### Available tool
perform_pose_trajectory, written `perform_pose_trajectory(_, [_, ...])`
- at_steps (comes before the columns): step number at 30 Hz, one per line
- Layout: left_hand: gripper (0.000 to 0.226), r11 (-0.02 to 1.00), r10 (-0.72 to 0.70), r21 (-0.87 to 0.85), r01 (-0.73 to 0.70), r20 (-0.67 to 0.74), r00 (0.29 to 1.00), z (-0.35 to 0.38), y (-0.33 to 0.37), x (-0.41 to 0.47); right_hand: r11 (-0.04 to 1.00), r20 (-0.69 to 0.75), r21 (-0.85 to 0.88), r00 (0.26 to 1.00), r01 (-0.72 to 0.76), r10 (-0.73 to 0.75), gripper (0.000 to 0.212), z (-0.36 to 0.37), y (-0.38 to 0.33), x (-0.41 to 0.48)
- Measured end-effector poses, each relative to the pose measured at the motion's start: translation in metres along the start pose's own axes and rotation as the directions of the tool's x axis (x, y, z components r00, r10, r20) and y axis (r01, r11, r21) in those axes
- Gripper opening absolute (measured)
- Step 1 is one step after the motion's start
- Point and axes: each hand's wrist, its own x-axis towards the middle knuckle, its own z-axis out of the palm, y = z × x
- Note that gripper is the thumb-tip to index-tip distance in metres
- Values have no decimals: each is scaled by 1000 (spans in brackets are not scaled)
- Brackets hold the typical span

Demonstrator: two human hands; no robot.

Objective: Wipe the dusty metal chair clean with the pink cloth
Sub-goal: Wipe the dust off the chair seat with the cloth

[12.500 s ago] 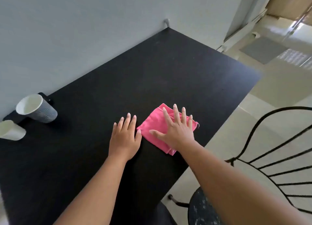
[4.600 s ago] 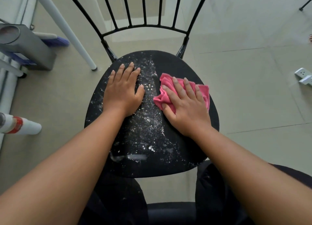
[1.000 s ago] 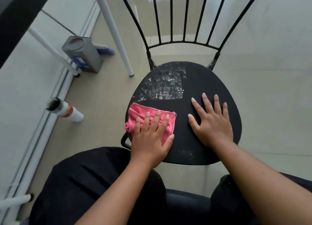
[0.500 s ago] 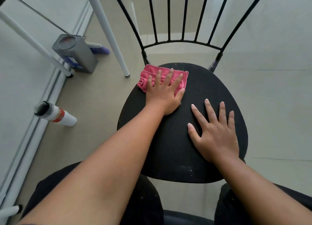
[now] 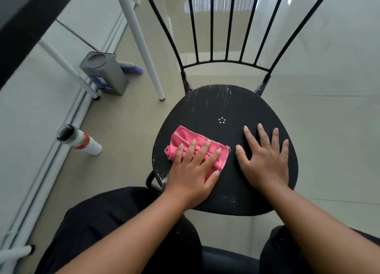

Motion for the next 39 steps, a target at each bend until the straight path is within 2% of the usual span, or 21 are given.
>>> perform_pose_trajectory(5, [59,986,-165,12,167,-75,983,-3,-27,-27,992,-30,-120,998,46,-50,61,-9,6,9])
perform_pose_trajectory(9, [61,961,-274,22,276,-79,959,-5,-7,0,994,-35,-97,998,51,-55,66,-7,16,17])
perform_pose_trajectory(13, [82,956,-292,-4,293,-97,951,-2,9,35,996,-37,-67,997,64,-67,67,-5,18,20])
perform_pose_trajectory(19, [83,966,-256,23,259,-96,962,1,-12,-4,996,-30,-56,997,70,-72,63,-6,18,18])
perform_pose_trajectory(22, [86,942,-336,-25,336,-105,936,-3,-34,-13,995,-13,-61,997,76,-77,61,-7,17,17])
perform_pose_trajectory(26, [85,888,-460,-68,455,-98,882,-13,-56,44,994,-27,-67,996,82,-83,63,-5,17,18])
perform_pose_trajectory(28, [86,918,-395,-48,393,-107,912,-20,-51,90,995,-32,-55,996,78,-80,66,-5,16,18])
perform_pose_trajectory(31, [83,981,-194,-12,194,-95,976,-26,-13,161,997,-71,-8,994,83,-84,65,-5,16,18])
perform_pose_trajectory(33, [79,996,-88,-25,86,-72,994,-27,16,181,992,-119,119,993,40,-25,63,-7,18,18])
perform_pose_trajectory(35, [75,999,36,-36,-38,-47,998,-24,28,156,978,-154,208,987,-16,49,62,-8,20,19])
perform_pose_trajectory(37, [73,976,220,6,-220,-43,975,-16,15,103,984,-152,177,986,-33,60,62,-8,19,21])
perform_pose_trajectory(39, [76,960,277,66,-274,-48,960,-14,-18,66,987,-144,157,988,-32,55,62,-6,17,22])
